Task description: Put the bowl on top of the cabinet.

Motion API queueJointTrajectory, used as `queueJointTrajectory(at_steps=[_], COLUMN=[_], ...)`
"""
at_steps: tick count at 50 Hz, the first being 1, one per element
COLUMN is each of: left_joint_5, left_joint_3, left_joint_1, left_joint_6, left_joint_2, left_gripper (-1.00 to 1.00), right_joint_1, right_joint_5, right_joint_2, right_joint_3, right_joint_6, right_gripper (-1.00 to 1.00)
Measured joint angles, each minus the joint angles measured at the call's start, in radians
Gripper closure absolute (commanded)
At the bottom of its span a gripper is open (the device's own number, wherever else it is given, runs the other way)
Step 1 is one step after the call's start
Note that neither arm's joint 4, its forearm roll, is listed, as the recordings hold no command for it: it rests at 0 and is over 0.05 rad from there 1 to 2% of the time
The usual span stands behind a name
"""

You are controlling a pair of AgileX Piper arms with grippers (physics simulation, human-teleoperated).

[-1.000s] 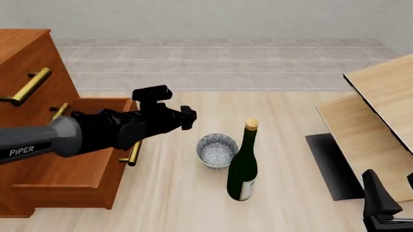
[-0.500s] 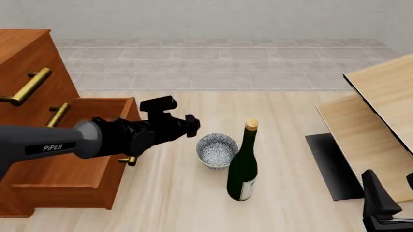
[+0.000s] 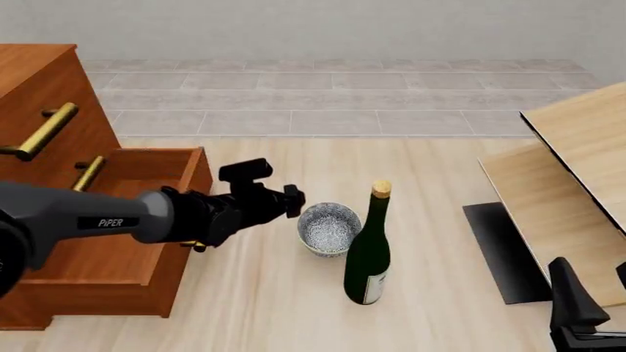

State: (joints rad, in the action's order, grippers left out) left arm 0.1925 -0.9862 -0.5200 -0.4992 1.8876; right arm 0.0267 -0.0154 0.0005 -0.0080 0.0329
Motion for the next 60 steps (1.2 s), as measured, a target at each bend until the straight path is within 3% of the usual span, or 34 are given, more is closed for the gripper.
queueJointTrajectory(at_steps=[60], left_joint_5=[0.089], left_joint_3=[0.029], left_joint_1=[-0.056], left_joint_6=[-0.034], left_joint_2=[0.079], left_gripper=[-1.00], right_joint_1=[0.006], right_joint_5=[-0.004], right_joint_2=[0.000], right_joint_3=[-0.002], right_joint_6=[0.004], right_gripper=[-1.00])
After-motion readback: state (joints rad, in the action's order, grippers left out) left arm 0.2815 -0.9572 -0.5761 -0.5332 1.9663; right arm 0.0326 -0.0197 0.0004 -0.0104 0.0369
